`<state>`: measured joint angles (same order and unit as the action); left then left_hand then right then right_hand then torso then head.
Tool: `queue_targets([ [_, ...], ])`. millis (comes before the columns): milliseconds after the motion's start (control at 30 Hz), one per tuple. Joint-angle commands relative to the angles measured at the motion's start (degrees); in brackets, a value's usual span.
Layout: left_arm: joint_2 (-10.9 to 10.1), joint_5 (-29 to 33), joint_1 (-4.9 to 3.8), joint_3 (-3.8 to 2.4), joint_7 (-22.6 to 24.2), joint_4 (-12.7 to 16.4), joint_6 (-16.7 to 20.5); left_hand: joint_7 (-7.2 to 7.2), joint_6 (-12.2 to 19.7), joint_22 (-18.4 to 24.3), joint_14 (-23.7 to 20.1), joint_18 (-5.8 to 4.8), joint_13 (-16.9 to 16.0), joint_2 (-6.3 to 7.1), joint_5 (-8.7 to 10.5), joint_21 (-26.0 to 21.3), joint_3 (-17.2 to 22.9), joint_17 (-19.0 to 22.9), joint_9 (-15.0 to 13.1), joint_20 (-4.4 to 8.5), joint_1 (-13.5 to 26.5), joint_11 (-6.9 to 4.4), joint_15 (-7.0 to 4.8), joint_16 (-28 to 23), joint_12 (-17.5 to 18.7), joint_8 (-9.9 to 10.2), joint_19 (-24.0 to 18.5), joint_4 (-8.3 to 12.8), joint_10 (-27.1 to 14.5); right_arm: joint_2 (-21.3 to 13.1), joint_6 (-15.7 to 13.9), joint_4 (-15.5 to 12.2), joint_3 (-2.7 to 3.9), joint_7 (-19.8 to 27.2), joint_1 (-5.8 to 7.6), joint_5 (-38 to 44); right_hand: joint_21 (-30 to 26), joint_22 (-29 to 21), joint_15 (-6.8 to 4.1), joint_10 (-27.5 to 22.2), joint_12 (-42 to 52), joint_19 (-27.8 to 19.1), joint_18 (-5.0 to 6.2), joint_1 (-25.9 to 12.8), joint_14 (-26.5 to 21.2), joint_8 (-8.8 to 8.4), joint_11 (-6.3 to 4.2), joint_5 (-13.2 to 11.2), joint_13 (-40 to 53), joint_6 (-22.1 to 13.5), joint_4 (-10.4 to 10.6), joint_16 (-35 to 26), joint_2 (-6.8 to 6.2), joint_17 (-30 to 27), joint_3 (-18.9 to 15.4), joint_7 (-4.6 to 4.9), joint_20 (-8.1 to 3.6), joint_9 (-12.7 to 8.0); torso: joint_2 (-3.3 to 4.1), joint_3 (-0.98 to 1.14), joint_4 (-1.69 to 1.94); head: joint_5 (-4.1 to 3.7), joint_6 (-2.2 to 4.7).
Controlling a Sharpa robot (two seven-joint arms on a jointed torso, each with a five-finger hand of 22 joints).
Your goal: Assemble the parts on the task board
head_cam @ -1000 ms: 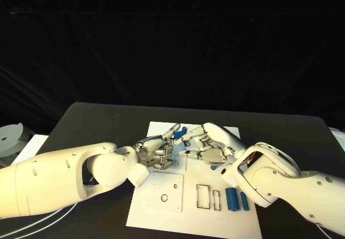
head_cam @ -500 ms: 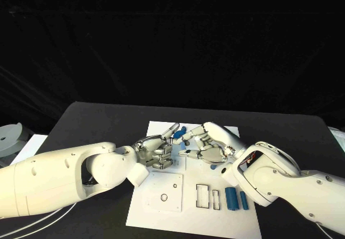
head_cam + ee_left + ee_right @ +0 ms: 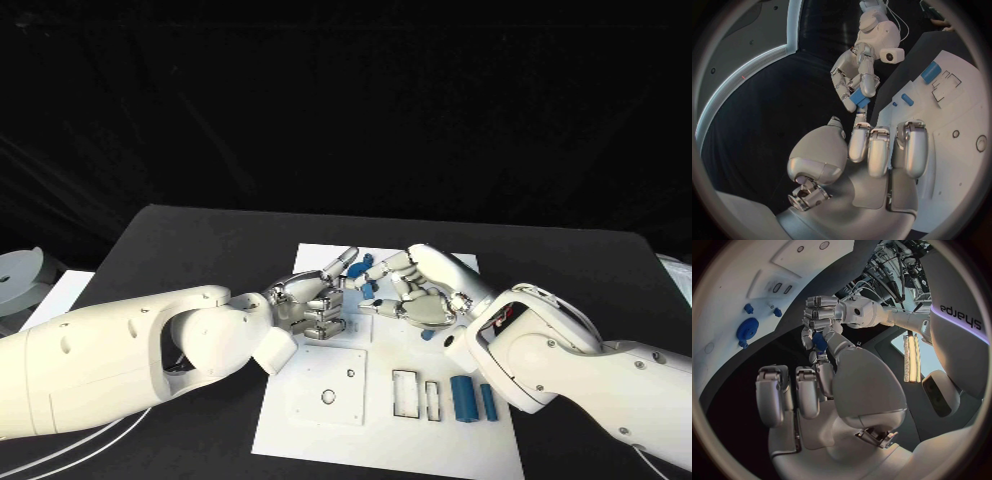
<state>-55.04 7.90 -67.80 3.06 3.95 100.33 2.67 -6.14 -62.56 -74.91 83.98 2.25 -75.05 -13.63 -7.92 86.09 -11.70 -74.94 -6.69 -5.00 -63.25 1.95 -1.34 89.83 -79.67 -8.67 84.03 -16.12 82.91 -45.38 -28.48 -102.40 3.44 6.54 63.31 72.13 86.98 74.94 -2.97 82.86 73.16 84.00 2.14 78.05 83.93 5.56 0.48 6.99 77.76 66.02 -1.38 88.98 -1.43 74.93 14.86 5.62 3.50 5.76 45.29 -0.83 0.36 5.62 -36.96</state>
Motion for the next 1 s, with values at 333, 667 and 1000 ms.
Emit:
queue_targets([
  [333,-0.07,-0.51,0.00,-0.02,0.20,0.07,-0.83,0.01,-0.59,-6.73,6.02,-0.44,-2.10,0.10,-0.33,0.31,-0.06,-15.06,-0.13,0.53,-0.79,-0.24,-0.51,0.17,-0.32,-0.32,2.21,0.35,0.36,-0.14,-0.35,0.31,0.10,-0.28,-0.02,0.96,0.26,8.84,-0.29,0.43,-0.32,2.68,-0.73,0.41,5.77,0.26,0.00,0.20,0.40,0.79,0.10,0.23,0.78,13.71,0.31,-0.41,-0.47,0.11,-0.01,0.00,-0.02,0.00,-0.04],
  [667,-0.05,-0.51,0.00,-0.02,0.26,-0.04,0.25,-0.45,0.97,-6.76,6.02,-0.45,-1.76,0.33,-0.34,0.32,-0.13,-15.06,0.03,0.50,-1.48,0.06,-0.38,0.17,0.04,0.58,2.20,0.31,0.14,-0.02,-0.26,0.05,0.11,-0.10,-0.02,0.94,0.29,8.90,-0.30,0.47,-0.27,2.71,-0.74,0.45,5.79,0.25,0.00,0.24,0.44,0.81,0.03,0.30,0.81,13.83,0.37,-0.41,-0.47,0.12,0.01,-0.01,0.00,-0.06,0.00],
  [1000,-0.29,-0.51,-0.01,-0.03,0.10,-0.74,1.48,-2.07,5.02,-6.77,6.02,-0.46,0.67,0.64,-0.35,0.33,-0.59,-15.06,0.93,-0.44,-1.93,1.46,0.78,0.17,2.19,2.77,2.16,-0.15,-1.36,0.07,0.19,0.14,0.11,-0.19,-0.03,0.64,0.29,8.90,-0.30,0.52,-0.16,2.72,-0.74,0.46,5.80,0.26,0.00,0.25,0.52,0.85,-0.01,0.30,0.86,13.83,0.43,-0.42,-0.48,0.13,-0.03,-0.01,0.06,0.01,-0.17],
])
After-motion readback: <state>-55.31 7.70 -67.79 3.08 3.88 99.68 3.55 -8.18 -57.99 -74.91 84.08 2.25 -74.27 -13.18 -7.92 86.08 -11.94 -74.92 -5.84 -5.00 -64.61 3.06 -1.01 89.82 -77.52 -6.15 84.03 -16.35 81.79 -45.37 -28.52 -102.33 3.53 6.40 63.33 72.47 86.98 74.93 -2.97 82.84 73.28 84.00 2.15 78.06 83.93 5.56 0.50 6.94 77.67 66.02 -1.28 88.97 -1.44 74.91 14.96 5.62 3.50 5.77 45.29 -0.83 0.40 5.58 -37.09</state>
